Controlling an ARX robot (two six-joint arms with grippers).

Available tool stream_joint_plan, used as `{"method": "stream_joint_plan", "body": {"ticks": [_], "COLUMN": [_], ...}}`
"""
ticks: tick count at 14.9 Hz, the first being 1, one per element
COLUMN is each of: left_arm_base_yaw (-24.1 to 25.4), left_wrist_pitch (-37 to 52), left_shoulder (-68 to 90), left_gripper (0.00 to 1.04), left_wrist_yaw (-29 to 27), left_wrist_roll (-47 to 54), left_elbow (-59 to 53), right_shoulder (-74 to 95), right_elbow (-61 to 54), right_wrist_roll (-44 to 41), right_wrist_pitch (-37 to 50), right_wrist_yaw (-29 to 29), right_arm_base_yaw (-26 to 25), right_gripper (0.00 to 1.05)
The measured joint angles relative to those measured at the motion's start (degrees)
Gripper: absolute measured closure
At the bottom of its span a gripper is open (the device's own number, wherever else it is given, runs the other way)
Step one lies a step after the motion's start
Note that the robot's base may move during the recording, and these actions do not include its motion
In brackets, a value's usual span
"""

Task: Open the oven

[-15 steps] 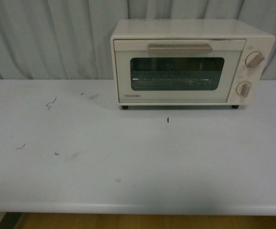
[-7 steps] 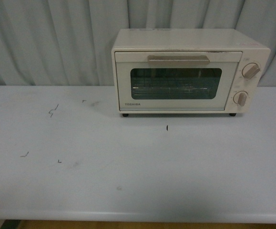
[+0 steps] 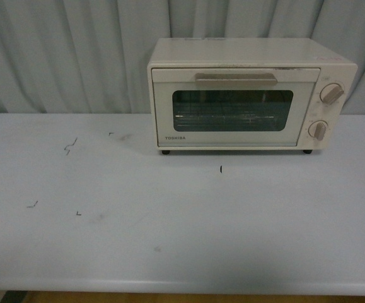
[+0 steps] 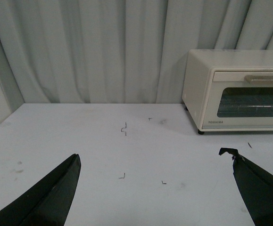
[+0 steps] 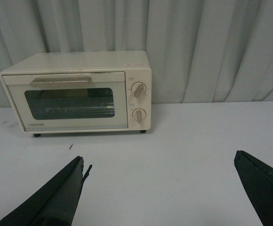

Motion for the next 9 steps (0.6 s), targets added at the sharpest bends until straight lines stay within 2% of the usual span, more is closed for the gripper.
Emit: {"method": "stream_joint_plan", "body": {"ticks": [9], "left_arm_base_yaw": [0.0], "left_wrist_pitch": [0.1], "left_shoulder": [0.0], "left_gripper": [0.07], "left_wrist_yaw": [0.0], "left_wrist_roll": [0.0], "left_elbow": [0.0], "right_shoulder": [0.0], "right_elbow": [0.0], "right_wrist_roll": [0.0], "right_wrist_pitch": [0.1], "right_wrist_yaw": [0.0], "right_arm_base_yaw": [0.0], "right_gripper": [0.06]}}
